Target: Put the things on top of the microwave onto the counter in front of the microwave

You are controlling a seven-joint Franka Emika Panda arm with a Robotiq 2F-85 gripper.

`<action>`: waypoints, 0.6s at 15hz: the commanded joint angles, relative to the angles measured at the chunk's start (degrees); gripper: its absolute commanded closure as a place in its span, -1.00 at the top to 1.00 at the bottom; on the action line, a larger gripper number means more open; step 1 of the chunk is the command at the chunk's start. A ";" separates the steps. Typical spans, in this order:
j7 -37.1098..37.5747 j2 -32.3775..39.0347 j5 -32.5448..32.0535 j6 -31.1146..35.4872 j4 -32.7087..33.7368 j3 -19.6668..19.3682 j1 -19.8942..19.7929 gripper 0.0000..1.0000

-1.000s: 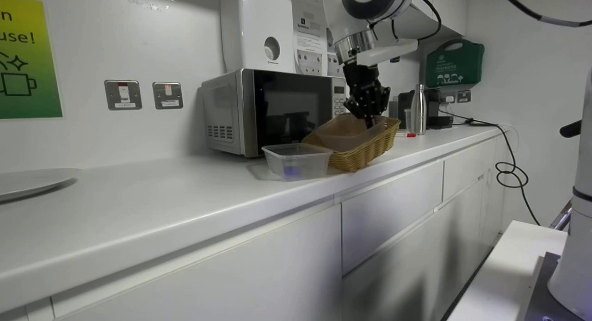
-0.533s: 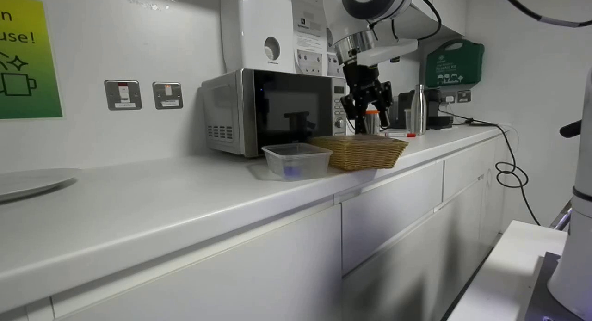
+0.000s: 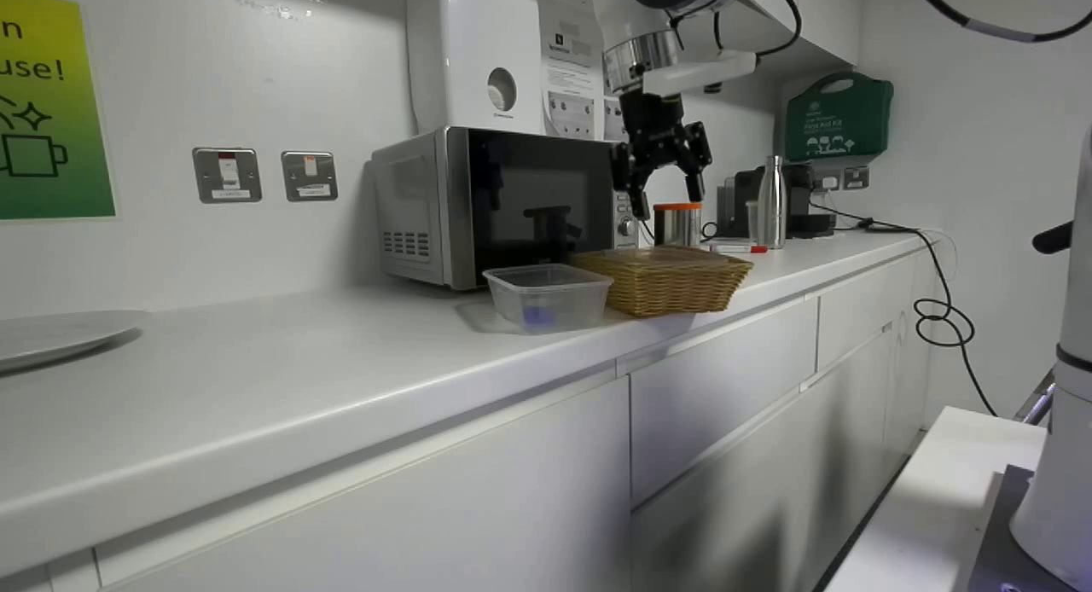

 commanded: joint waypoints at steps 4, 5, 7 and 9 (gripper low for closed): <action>7.11 2.15 3.46 -3.19 12.44 0.92 -2.33 1.00; 8.12 2.55 3.48 -3.65 13.56 1.05 -2.41 1.00; 9.41 3.04 3.43 -4.10 14.89 1.08 -2.42 1.00; 7.93 1.29 2.80 -1.92 12.13 0.64 -2.06 1.00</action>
